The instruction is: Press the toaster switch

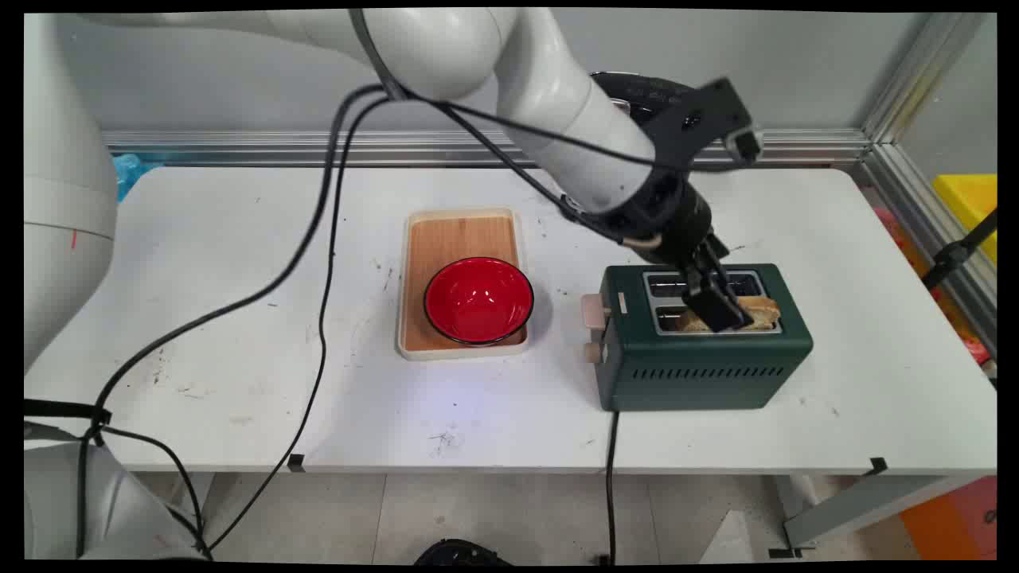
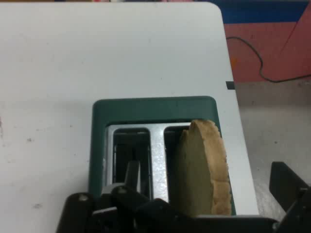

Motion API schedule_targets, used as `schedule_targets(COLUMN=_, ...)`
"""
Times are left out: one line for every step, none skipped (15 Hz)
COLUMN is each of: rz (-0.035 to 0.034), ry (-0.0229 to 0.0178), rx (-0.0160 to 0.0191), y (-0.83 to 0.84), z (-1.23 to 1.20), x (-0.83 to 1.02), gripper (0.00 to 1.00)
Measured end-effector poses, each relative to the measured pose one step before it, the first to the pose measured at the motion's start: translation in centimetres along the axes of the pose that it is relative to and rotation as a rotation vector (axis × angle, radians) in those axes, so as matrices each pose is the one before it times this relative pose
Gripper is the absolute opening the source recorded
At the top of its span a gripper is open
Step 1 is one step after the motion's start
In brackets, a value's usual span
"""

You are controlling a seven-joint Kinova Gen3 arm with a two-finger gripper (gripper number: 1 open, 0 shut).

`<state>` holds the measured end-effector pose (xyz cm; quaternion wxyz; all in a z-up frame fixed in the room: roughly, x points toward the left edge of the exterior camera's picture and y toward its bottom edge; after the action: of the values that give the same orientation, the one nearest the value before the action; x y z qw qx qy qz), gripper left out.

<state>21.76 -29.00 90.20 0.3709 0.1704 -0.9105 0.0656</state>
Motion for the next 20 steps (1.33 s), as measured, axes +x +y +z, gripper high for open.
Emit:
schedule_targets(rz=0.00250, ry=0.00559, rx=0.00274, y=-0.174, z=-0.765, x=0.286, gripper=1.00)
schedule_targets(rz=0.00115, ry=0.00392, rx=0.00253, y=-0.125, z=-0.719, x=0.226, gripper=1.00)
schedule_targets(rz=0.00026, ry=0.00394, rx=0.00322, y=-0.117, z=-0.662, x=0.177, gripper=1.00)
schedule_targets(rz=0.00147, ry=0.00214, rx=0.00254, y=-0.096, z=-1.004, x=0.174, gripper=1.00)
schedule_targets(rz=0.00185, ry=-0.00007, rx=0.00201, y=-0.068, z=-0.882, x=0.088, gripper=1.00)
schedule_targets(rz=0.00339, ry=-0.00217, rx=0.00191, y=-0.059, z=-1.025, x=0.012, gripper=1.00)
schedule_targets(rz=0.00242, ry=-0.00621, rx=0.00239, y=-0.054, z=-1.005, x=-0.131, gripper=1.00)
schedule_targets(rz=0.00206, ry=-0.00576, rx=0.00120, y=-0.011, z=-0.668, x=-0.152, gripper=1.00)
schedule_targets(rz=0.00378, ry=-0.01149, rx=0.00109, y=0.044, z=-1.028, x=-0.413, gripper=1.00)
schedule_targets(rz=0.00374, ry=-0.01006, rx=-0.00079, y=0.086, z=-0.709, x=-0.404, gripper=1.00)
schedule_targets(rz=0.00620, ry=-0.01384, rx=-0.00230, y=0.175, z=-0.869, x=-0.605, gripper=1.00)
schedule_targets(rz=0.00556, ry=-0.01139, rx=-0.00258, y=0.162, z=-0.578, x=-0.490, gripper=1.00)
schedule_targets(rz=0.00495, ry=-0.01415, rx=-0.00267, y=0.207, z=-0.633, x=-0.634, gripper=1.00)
schedule_targets(rz=0.00387, ry=-0.01329, rx=-0.00212, y=0.208, z=-0.563, x=-0.628, gripper=0.00)
schedule_targets(rz=0.00257, ry=-0.01125, rx=-0.00226, y=0.188, z=-0.431, x=-0.530, gripper=0.00)
schedule_targets(rz=0.00319, ry=-0.01190, rx=-0.00175, y=0.181, z=-0.444, x=-0.565, gripper=0.00)
schedule_targets(rz=0.00374, ry=-0.01150, rx=-0.00146, y=0.148, z=-0.385, x=-0.521, gripper=0.00)
schedule_targets(rz=0.00329, ry=-0.00939, rx=-0.00083, y=0.108, z=-0.296, x=-0.411, gripper=0.00)
schedule_targets(rz=0.00346, ry=-0.01007, rx=-0.00107, y=0.092, z=-0.279, x=-0.401, gripper=0.00)
schedule_targets(rz=0.00360, ry=-0.00875, rx=-0.00008, y=0.055, z=-0.203, x=-0.312, gripper=0.00)
